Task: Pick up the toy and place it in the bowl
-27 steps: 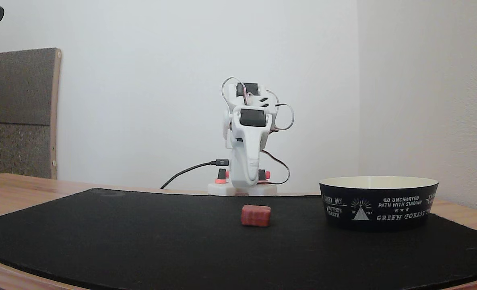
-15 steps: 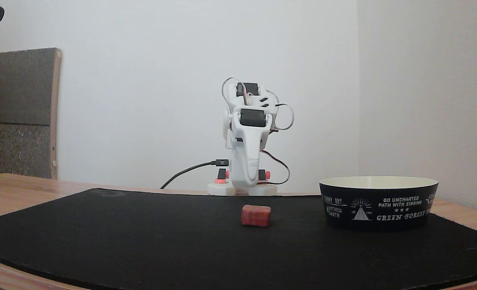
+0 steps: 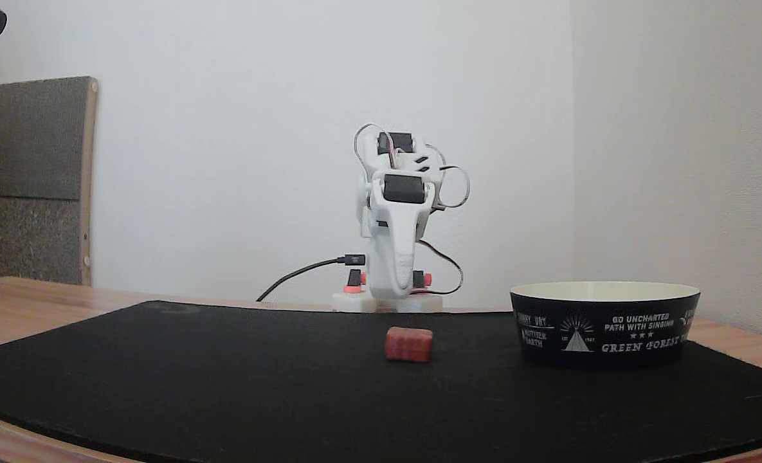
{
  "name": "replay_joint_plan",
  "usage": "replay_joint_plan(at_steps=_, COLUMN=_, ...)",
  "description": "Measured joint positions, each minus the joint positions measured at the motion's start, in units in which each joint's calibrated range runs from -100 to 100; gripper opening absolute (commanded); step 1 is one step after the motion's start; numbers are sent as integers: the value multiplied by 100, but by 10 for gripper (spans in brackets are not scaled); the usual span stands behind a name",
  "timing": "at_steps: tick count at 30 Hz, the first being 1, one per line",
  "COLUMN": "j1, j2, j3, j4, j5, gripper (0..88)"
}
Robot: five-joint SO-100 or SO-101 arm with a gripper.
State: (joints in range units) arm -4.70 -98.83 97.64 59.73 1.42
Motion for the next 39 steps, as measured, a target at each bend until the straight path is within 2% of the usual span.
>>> replay_joint_plan(at_steps=14, j1=0, j2=-17, j3=0, j4=0, j5=0, gripper=43)
replay_joint_plan(at_steps=20, j1=0, j2=-17, j3=0, j4=0, j5=0, gripper=310)
replay_joint_plan(at_steps=31, j1=92, j2=133, j3=0, j4=-110, j5=0, gripper=335)
replay_joint_plan(at_steps=33, j1=183, j2=500, j3=-38, j4=-464, j5=0, gripper=332)
replay_joint_plan(at_steps=34, j1=275, j2=1332, j3=-265, j4=-1030, j5=0, gripper=331)
replay_joint_plan(at_steps=36, j1=258, j2=2040, j3=-463, j4=-1393, j5=10, gripper=331)
replay_joint_plan(at_steps=39, j1=258, j2=3905, j3=-1852, j4=-1714, j5=10, gripper=331)
